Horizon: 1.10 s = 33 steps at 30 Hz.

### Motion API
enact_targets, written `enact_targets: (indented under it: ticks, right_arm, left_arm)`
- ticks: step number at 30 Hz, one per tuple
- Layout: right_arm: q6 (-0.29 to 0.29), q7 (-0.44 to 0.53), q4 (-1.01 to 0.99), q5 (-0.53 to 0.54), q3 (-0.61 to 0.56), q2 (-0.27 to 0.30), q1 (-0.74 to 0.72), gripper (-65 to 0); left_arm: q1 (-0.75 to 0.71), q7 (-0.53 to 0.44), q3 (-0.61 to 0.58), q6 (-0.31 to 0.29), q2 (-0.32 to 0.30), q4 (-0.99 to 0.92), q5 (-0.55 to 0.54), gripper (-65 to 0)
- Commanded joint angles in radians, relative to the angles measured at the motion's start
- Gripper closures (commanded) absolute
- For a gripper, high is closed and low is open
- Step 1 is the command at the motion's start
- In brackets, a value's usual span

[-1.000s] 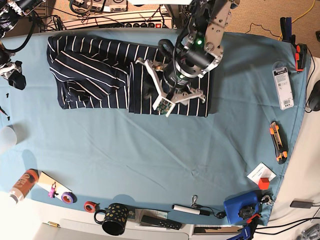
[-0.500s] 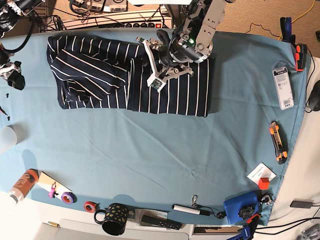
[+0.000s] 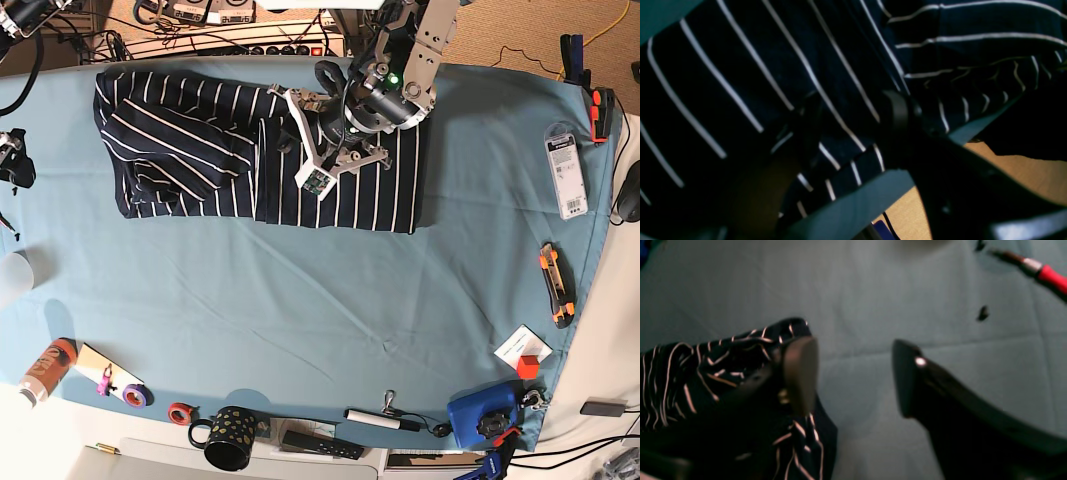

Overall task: Layout the t-shirt on the table in an organized manner, then fold the t-shirt properly
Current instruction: 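Hold the folded end with the left gripper while the right gripper reaches the other end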

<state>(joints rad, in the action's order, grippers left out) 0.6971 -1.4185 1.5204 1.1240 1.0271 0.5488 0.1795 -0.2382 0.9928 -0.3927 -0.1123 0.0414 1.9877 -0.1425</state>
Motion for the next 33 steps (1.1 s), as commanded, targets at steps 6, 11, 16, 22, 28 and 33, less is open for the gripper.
enact_targets:
  ticks: [6, 11, 16, 22, 28, 33]
  right_arm:
    - [-0.029, 0.022, 0.016, 0.114, 0.006, 0.018, 0.003, -39.1]
    - [-0.013, 0.022, -0.035, 0.113, 0.006, -0.047, 0.003, -39.0]
    - [-0.004, 0.022, -0.197, 0.355, -0.050, -0.050, 0.003, -39.0]
    - [0.001, 0.022, -0.301, 0.360, -0.232, -0.050, 0.003, -39.0]
    - [0.001, 0.022, -0.300, 0.360, -0.331, -0.053, 0.003, -39.0]
    - [0.001, 0.022, -0.300, 0.351, -0.335, -0.067, 0.003, -39.0]
  left_arm:
    - [0.005, -0.023, -0.003, -0.005, 0.011, 0.018, -0.008, -28.3]
    - [0.005, -0.025, -0.003, -0.005, 0.011, 0.018, -0.008, -28.3]
    - [0.005, -0.025, -0.003, -0.016, 0.011, 0.018, -0.008, -28.3]
    - [0.005, -0.024, -0.003, -0.069, 0.011, 0.018, -0.008, -28.3]
    - [0.005, -0.025, -0.003, -0.068, 0.011, 0.018, -0.007, -28.3]
    - [0.006, -0.031, -0.003, -0.068, 0.011, 0.018, -0.008, -28.3]
